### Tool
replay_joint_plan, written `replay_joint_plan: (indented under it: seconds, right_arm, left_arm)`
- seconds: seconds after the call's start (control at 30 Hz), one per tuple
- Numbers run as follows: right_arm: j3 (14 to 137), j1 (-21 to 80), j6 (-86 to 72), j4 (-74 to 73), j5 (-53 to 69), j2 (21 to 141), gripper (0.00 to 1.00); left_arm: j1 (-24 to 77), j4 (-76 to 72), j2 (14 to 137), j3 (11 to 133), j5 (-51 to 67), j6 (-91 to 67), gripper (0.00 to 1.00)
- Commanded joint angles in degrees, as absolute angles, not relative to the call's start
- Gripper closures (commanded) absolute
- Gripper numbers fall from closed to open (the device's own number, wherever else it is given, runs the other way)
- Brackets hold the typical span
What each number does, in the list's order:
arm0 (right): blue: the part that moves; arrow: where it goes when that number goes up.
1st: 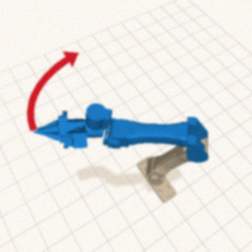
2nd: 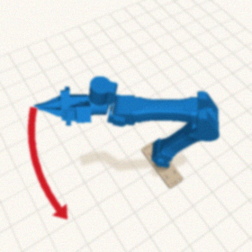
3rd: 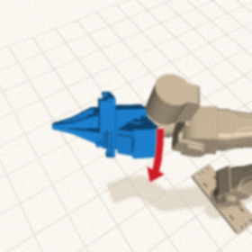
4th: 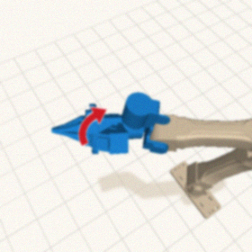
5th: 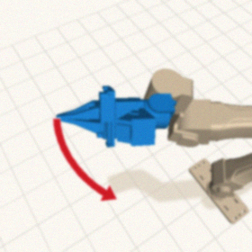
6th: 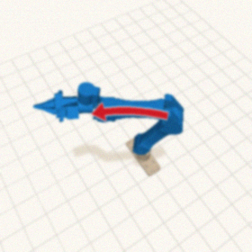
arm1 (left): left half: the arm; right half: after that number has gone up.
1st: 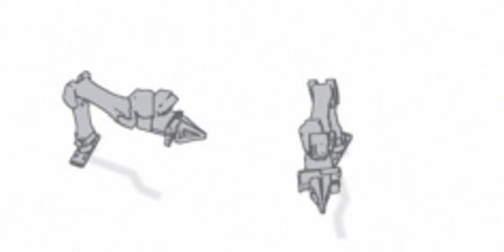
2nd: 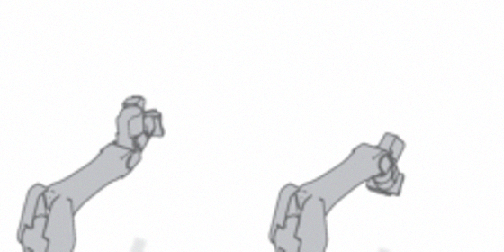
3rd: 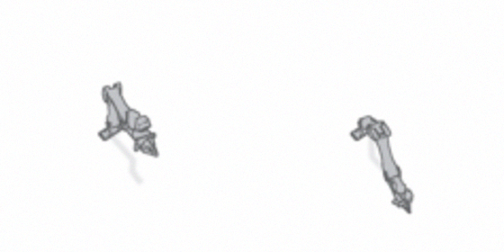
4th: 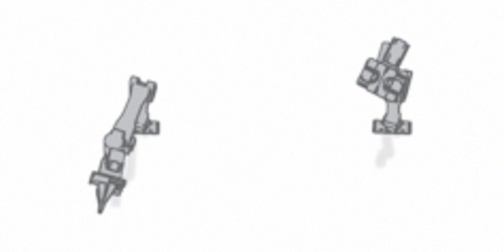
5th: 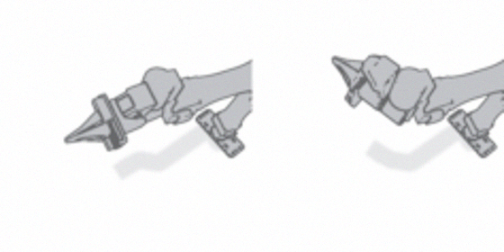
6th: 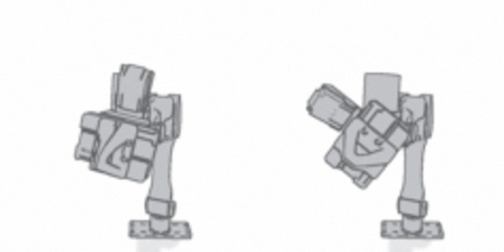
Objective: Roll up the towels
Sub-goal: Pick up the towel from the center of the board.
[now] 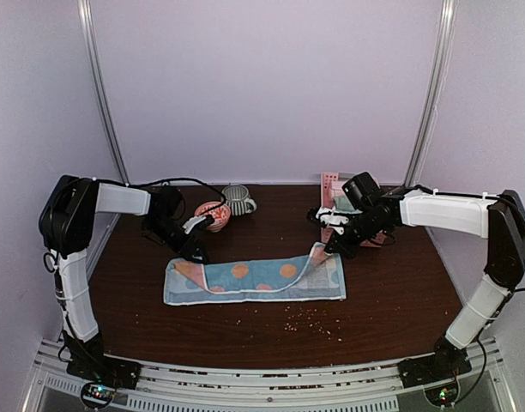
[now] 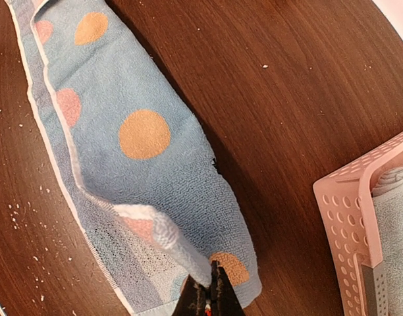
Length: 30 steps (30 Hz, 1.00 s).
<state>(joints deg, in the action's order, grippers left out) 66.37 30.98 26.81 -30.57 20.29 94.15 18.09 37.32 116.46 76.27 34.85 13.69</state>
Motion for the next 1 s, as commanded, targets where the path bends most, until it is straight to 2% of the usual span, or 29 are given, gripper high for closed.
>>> replay_joint_plan:
  seconds: [0.0,0.3,0.53,0.73,0.97]
  right_arm:
    - [66.36,30.67,27.25,-31.09,20.54,94.47,0.99]
    - [66.53,30.67,27.33,-31.29,20.70,95.00,0.99]
    - [66.52,30.67,27.27,-31.36,20.57,95.19,0.99]
    - [68.45,29.19,25.11,-32.56,23.87,94.12,1.00]
    - [74.68,18.84,21.92,-36.98,36.17,88.18,1.00]
  left_arm:
    - [17.58,39.01,117.56,77.13,36.71,14.39,0.56]
    - [15.63,37.89,113.22,75.26,39.11,13.65,0.76]
    - [15.12,38.59,112.36,75.65,41.61,13.89,1.00]
    - [15.11,37.72,106.65,74.29,43.18,10.11,1.00]
    - [15.06,30.79,86.08,66.64,35.26,-1.96,1.00]
